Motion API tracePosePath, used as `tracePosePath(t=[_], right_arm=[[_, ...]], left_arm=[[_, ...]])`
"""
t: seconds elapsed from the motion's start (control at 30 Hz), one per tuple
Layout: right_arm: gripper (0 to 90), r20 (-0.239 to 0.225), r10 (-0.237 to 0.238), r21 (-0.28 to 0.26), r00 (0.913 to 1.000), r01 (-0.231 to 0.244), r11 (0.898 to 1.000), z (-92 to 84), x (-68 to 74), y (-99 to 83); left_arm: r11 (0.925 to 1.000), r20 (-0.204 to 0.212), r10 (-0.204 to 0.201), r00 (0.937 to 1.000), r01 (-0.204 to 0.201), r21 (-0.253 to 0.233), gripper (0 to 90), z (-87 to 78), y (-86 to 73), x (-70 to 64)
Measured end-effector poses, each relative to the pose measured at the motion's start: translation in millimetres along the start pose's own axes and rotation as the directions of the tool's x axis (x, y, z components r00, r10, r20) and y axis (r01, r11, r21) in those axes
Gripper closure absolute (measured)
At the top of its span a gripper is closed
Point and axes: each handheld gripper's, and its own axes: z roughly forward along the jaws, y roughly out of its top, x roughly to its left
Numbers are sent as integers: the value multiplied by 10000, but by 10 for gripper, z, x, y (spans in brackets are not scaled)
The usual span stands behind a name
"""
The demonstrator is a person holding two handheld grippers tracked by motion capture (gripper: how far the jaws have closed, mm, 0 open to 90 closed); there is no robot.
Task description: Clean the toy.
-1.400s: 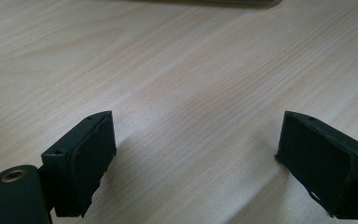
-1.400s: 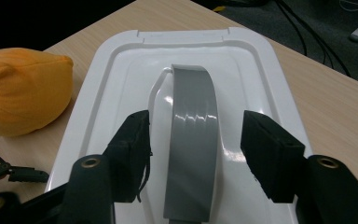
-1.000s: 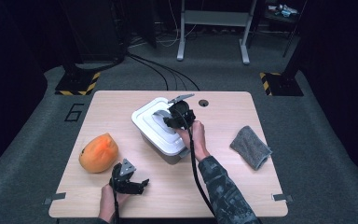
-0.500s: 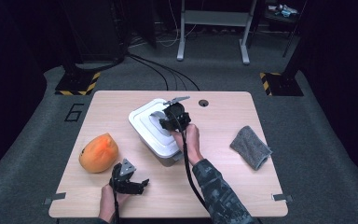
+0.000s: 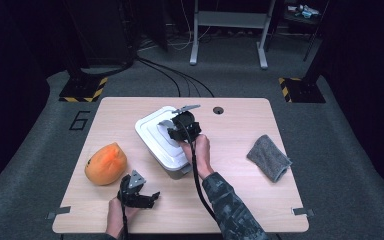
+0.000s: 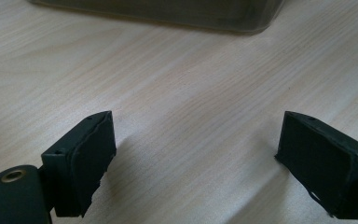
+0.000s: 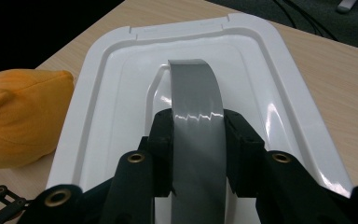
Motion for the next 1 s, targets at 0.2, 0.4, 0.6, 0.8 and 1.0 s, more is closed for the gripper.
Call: tracePosePath(t=[0.2,0.4,0.6,0.8,1.0], right_arm=[[666,1,29,-40,10000,-29,10000,9,19,1],[666,66,-51,-97,10000,51,9999,13,23,2],[666,106,94,-112,9999,-93,9999,-4,25,9],[666,141,-152,-366,9998,157,9992,-59,10,28],[665,139,-196,-560,9997,203,9982,-158,6,64]], left_arm=[[10000,15,-1,10000,1,10,110,-1,0,1],[10000,12,-26,10000,26,-3,110,0,0,0],[10000,12,-34,10000,34,-11,110,0,0,0],[10000,-1,-29,10000,29,-20,110,1,0,-1],[10000,11,-33,10000,33,-14,110,0,0,-1]])
